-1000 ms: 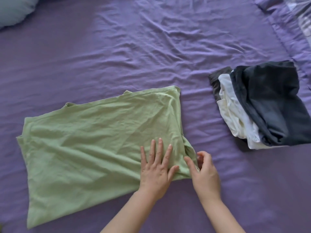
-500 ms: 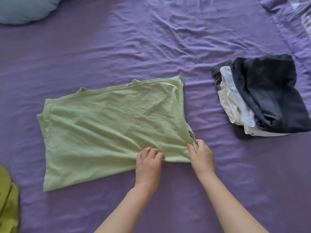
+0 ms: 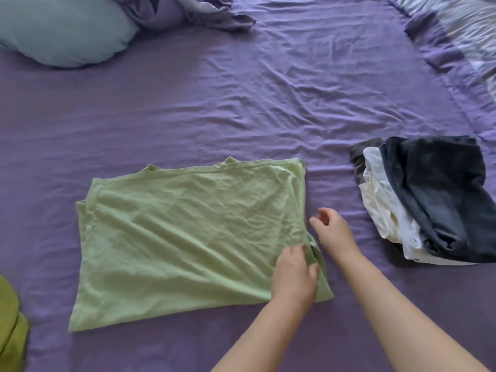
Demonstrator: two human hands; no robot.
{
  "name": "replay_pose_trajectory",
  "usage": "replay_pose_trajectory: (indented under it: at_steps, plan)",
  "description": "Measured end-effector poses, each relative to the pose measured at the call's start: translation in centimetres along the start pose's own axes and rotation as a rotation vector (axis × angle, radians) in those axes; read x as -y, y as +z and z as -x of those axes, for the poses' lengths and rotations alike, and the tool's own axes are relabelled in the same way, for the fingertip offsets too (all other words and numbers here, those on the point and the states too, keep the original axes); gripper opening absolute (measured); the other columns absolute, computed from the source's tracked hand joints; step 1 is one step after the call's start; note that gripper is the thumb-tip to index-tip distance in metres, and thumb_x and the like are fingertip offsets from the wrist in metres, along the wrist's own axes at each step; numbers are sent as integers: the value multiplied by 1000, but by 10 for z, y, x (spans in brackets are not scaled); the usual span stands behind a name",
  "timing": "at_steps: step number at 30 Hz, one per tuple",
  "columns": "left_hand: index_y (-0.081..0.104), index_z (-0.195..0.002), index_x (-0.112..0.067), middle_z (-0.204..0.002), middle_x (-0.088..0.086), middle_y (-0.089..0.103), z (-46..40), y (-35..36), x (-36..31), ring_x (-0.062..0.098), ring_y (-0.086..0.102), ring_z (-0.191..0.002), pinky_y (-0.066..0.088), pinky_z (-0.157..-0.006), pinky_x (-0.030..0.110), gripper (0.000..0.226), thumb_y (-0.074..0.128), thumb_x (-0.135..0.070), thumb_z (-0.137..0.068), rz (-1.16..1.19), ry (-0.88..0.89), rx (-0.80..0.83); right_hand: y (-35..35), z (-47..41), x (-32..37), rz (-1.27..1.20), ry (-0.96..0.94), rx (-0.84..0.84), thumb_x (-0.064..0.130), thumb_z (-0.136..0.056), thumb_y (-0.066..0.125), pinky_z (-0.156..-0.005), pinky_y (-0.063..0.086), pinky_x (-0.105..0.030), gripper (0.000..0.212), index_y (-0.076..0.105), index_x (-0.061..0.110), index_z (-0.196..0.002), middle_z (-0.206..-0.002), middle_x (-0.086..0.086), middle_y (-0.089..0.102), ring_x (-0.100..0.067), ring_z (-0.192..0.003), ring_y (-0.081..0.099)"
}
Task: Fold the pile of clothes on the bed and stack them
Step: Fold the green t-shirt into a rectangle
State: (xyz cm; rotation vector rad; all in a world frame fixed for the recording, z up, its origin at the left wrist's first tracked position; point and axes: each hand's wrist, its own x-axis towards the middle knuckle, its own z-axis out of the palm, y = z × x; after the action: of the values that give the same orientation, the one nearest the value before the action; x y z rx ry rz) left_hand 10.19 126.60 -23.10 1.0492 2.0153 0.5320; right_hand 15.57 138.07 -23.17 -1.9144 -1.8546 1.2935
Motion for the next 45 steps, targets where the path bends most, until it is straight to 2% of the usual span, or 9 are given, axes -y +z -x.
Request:
replay_pose_trajectory:
  at_steps: [6,9,14,18,21,25,36,40,45]
  plan:
    - [6,-152,-14,-142,3,27,-19,31,-24,24,32,-131,35,-103,39,96,60,-53,-83,-78,-275,-46,12,-41,26,145,-64,77,31,-90,63,-89,38,-31,54,47,1,-132,-122,-13,60,-28,-115,54]
    - [-3,-152,-10,-150,8,18,-28,44,-28,25,29,-132,34,-100,42,88,51,-42,-90,-163,-326,-53,24,-56,38,50,-15,36,32,-86,67,-93,42,-36,53,52,-3,-123,-120,-16,60,-31,-113,55]
    - [54,-133,-8,-116,6,60,-28,14,-19,18,62,-97,53,-69,29,74,80,-36,-70,-145,-316,-53,32,-66,54,-21,-12,49,14,-80,70,-89,48,-48,33,59,-2,-107,-107,-16,65,-34,-102,61]
    - [44,-141,-16,-132,5,53,-8,-16,25,20,50,-122,38,-101,28,48,45,-8,-93,283,-125,-2,35,-50,83,-132,-105,199,3,-79,67,-77,55,-47,24,57,11,-100,-97,-9,64,-29,-89,63]
    - [59,-124,-20,-114,-3,67,20,-68,61,8,61,-107,46,-95,21,39,52,-1,-90,726,-176,-90,50,-30,114,-233,-171,327,-1,-82,63,-53,56,-35,29,50,17,-100,-96,-8,58,-21,-75,62]
    - [58,-120,-30,-107,-12,69,55,-130,108,2,65,-98,51,-88,19,41,54,0,-92,853,-215,-132,99,3,163,-263,-235,414,-3,-83,61,-42,51,-26,33,44,17,-103,-88,-6,53,-17,-65,60]
    - [54,-132,-20,-119,-7,64,101,-226,243,10,60,-112,46,-101,30,43,54,-3,-92,767,-433,-354,289,88,255,-101,-316,473,1,-78,55,-44,54,-32,58,40,22,-131,-92,-4,60,-23,-65,64]
    - [57,-129,-19,-118,-6,65,100,-244,273,9,60,-111,47,-98,26,43,57,-1,-90,717,-423,-432,325,91,266,-70,-358,460,3,-79,54,-71,57,-48,67,34,25,-139,-90,7,58,-25,-84,65]
    - [63,-122,-18,-113,-5,67,95,-250,290,12,60,-107,46,-95,27,40,62,-1,-86,587,-422,-539,341,87,261,-37,-368,520,1,-89,50,-82,56,-44,64,29,22,-145,-100,5,59,-26,-90,66]
